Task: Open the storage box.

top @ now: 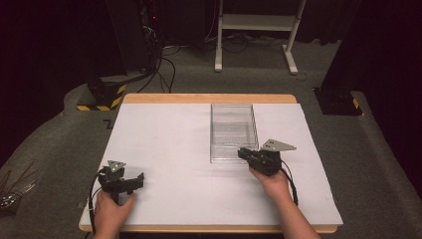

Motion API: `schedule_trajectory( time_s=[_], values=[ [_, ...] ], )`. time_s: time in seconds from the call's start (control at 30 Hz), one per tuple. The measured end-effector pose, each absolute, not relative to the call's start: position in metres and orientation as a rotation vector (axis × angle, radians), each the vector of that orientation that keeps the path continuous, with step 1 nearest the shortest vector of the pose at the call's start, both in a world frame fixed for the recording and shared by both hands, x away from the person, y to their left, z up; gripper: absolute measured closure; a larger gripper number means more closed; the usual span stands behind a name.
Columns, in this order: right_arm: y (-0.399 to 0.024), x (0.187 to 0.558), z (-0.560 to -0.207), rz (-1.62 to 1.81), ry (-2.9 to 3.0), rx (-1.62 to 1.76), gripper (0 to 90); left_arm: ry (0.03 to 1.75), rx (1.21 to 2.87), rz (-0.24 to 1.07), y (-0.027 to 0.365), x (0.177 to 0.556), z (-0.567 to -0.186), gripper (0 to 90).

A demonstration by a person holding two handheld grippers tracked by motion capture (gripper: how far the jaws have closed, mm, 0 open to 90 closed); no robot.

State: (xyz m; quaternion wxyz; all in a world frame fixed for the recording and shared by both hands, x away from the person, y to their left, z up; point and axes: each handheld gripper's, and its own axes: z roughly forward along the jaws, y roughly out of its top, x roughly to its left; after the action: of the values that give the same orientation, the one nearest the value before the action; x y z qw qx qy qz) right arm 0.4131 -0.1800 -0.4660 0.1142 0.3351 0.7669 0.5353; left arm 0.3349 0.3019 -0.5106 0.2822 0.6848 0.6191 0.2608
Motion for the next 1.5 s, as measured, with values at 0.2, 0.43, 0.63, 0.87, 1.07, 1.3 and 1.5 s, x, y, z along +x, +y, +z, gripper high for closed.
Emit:
schedule_trajectory(
  time_s=[0.2, 0.43, 0.63, 0.87, 1.07, 1.3, 1.5],
  values=[
    [-0.183, 0.406, -0.466, 1.579, 2.256, 0.969, 80.4, 1.658, 1.833, 0.700, 0.302, 0.335, -0.511, 0.4],
    [-0.186, 0.401, -0.466, 1.581, 2.264, 0.951, 81.7, 1.658, 1.834, 0.699, 0.302, 0.335, -0.511, 0.5],
    [-0.190, 0.398, -0.466, 1.590, 2.257, 0.949, 84.2, 1.658, 1.834, 0.698, 0.302, 0.335, -0.511, 0.5],
    [-0.190, 0.397, -0.466, 1.588, 2.258, 0.946, 82.9, 1.658, 1.834, 0.699, 0.302, 0.335, -0.511, 0.5],
    [-0.184, 0.400, -0.467, 1.593, 2.275, 0.931, 73.5, 1.658, 1.834, 0.699, 0.302, 0.335, -0.511, 0.4],
    [-0.182, 0.403, -0.468, 1.609, 2.290, 0.918, 77.2, 1.658, 1.834, 0.699, 0.302, 0.335, -0.511, 0.5],
    [-0.185, 0.404, -0.468, 1.619, 2.307, 0.908, 78.8, 1.658, 1.834, 0.699, 0.302, 0.335, -0.511, 0.5]
  ],
)
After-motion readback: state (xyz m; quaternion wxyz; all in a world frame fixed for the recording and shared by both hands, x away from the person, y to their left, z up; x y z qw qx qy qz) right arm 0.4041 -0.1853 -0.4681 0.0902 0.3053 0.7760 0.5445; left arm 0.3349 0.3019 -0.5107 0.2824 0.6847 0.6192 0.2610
